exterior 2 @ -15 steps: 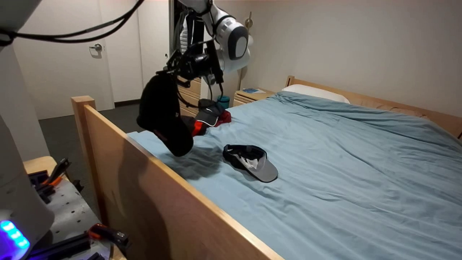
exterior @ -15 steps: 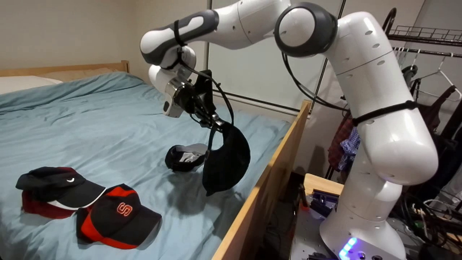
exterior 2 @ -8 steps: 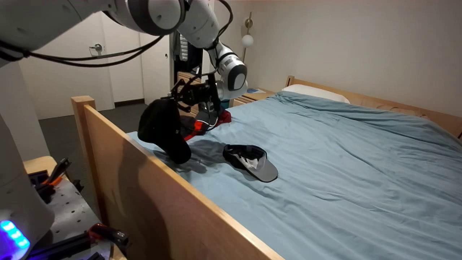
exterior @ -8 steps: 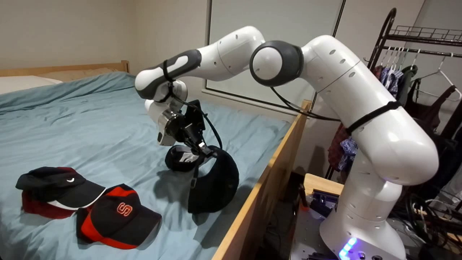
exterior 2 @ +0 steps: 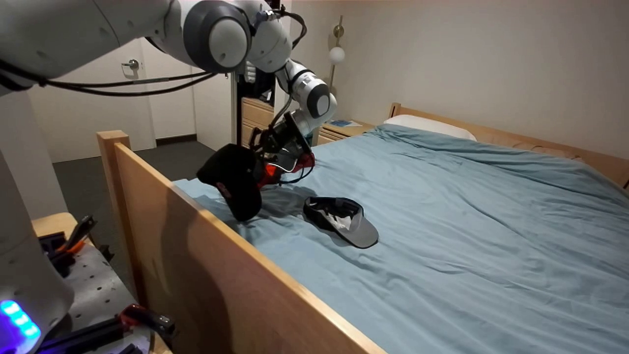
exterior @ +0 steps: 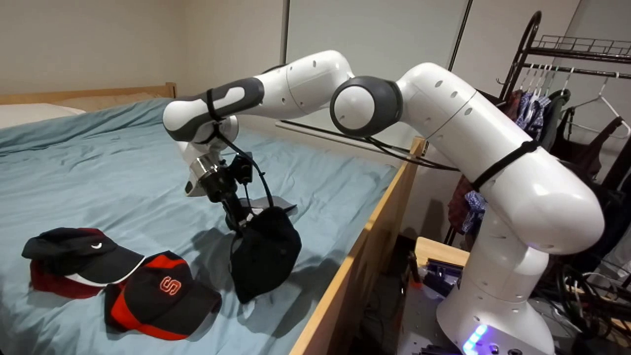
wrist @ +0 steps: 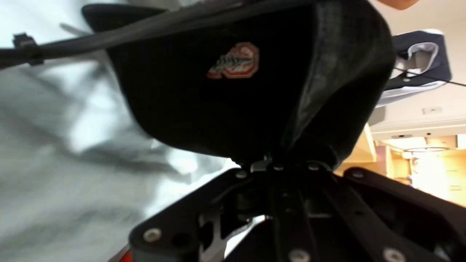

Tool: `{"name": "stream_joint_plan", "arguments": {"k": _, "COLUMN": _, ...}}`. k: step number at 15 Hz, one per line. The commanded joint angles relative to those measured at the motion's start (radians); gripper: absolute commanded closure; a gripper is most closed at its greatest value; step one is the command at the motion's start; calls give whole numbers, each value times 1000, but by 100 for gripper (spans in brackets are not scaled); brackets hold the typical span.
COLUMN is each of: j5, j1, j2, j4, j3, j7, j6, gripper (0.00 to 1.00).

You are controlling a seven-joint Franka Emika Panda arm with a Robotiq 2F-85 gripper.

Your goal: Move the caps on the right to the left

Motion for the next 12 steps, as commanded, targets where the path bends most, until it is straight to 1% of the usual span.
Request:
{"name": "stream_joint_plan", "arguments": {"k": 1, "j5": -55, "j1": 15, "j2": 12, "j4": 82, "j3": 12, "j7": -26, "j6": 127, "gripper": 95}}
{"name": "stream_joint_plan", "arguments": {"k": 2, "j5": -64, "j1": 19, "j2": 14, "j4": 96, "j3": 11, "j7": -25, "j6": 174, "gripper": 95}}
{"name": "stream_joint_plan", "arguments": {"k": 3, "j5": -56, "j1": 30, "j2": 12, "j4": 100, "j3": -7, "j7": -31, "j6": 229, "gripper": 95}}
{"name": "stream_joint_plan", "arguments": {"k": 7, "j5": -32, "j1": 22, "j2": -3, "j4": 95, "j3": -12, "j7": -27, "j6": 468, "gripper": 95}}
{"name": "stream_joint_plan", "arguments": {"k": 10, "j5": 21, "j1": -9, "j2": -17, "j4": 80, "j3": -1, "j7": -9, "j6": 639, "gripper": 95}}
{"name": "stream_joint_plan", "arguments": {"k": 11, "j5": 40, "j1": -21, "j2": -18, "j4": 79, "j3": 4, "j7": -2, "j6": 686, "gripper": 95}}
{"name": "stream_joint_plan", "arguments": {"k": 12, "j5": 62, "j1": -35, "j2": -15, "j4": 87, "j3": 7, "j7": 3, "j6": 708, "gripper": 95}}
